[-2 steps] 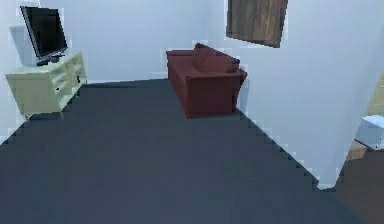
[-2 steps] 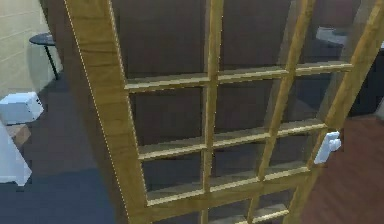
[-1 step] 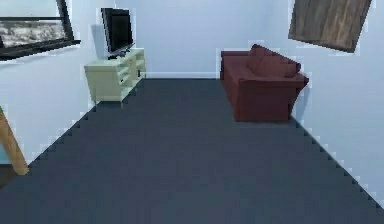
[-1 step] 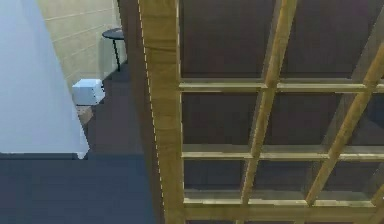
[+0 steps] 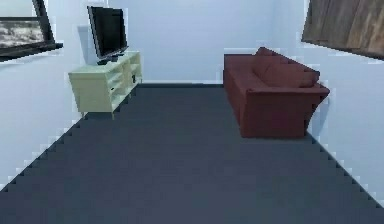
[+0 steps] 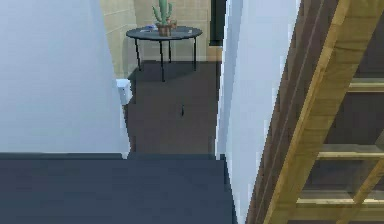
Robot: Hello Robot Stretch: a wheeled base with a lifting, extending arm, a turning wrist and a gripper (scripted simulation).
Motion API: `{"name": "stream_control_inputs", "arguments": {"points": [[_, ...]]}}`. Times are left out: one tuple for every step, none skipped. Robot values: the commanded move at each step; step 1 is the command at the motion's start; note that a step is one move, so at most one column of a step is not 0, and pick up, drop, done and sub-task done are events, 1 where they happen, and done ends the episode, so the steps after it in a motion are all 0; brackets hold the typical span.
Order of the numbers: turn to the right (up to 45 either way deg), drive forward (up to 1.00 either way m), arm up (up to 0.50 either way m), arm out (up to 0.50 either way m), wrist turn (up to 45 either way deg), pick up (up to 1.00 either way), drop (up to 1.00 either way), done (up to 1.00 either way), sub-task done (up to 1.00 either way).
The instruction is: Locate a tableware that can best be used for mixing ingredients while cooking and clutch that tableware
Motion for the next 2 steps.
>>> {"name": "stream_control_inputs", "arguments": {"points": [[-15.0, 0.0, 0.0, 0.0, 0.0, 0.0, 0.0, 0.0, 0.0], [0.0, 1.0, 0.0, 0.0, 0.0, 0.0, 0.0, 0.0, 0.0]]}}
